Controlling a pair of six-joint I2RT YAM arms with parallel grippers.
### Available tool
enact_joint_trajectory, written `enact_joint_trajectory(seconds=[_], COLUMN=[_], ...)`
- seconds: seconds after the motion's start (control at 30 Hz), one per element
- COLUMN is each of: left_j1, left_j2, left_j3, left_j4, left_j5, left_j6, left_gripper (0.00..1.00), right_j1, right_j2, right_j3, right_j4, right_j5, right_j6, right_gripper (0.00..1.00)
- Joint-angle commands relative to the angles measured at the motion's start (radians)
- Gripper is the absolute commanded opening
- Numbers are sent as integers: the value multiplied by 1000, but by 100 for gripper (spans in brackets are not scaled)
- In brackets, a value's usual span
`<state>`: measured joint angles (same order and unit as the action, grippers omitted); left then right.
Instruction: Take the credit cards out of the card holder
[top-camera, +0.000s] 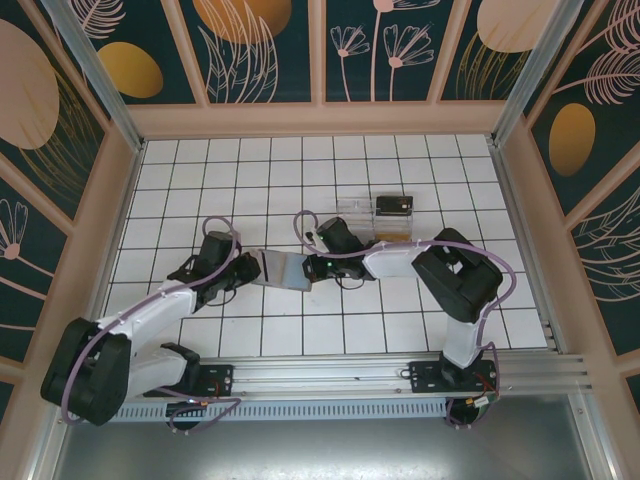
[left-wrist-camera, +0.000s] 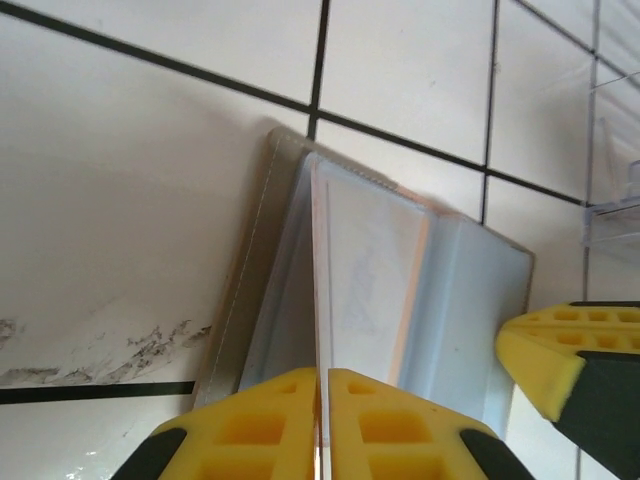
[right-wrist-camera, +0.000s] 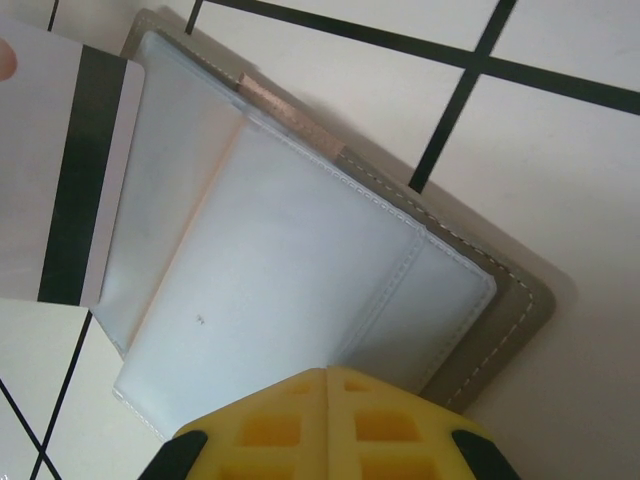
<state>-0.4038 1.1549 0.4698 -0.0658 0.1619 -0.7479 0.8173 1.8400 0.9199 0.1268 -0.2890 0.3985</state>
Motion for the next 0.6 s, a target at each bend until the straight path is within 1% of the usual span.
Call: enact_joint_trajectory(seconds=[0.0,0.2,0.23,0.3,0.33,0.43,0.5,0.57], left_j1=[8,9,8,8,8,8,9,8], left_j2=[-76,-187,-193,-202,-201,-185,-164,-136], left_j3=[28,-21,-27,-37,-38,-34,-31,-34], left_j4=[-26,111,135,180,187,157,111,88], left_j5=[8,107,123,147,149,114,55,28], left_j6=[8,4,1,-7,-9,-6,-19,-25], left_gripper=[14,13,12,6,6,6,9,8], right_j1=[-18,-26,-30,-40,-45,-55,-55,-54], right_j2=[-56,-204,-230,-286,-309,-364,-382,-379], right_j3=[-31,-54,-61,-81,-92,-119,-130,-139], right_j4=[-51,-28,-21,2,10,30,35,56], right_j5=[33,102,109,118,119,117,118,70], right_j6=[-13,-6,-2,12,19,34,38,31], right_gripper=[6,22,23,26,26,27,27,28])
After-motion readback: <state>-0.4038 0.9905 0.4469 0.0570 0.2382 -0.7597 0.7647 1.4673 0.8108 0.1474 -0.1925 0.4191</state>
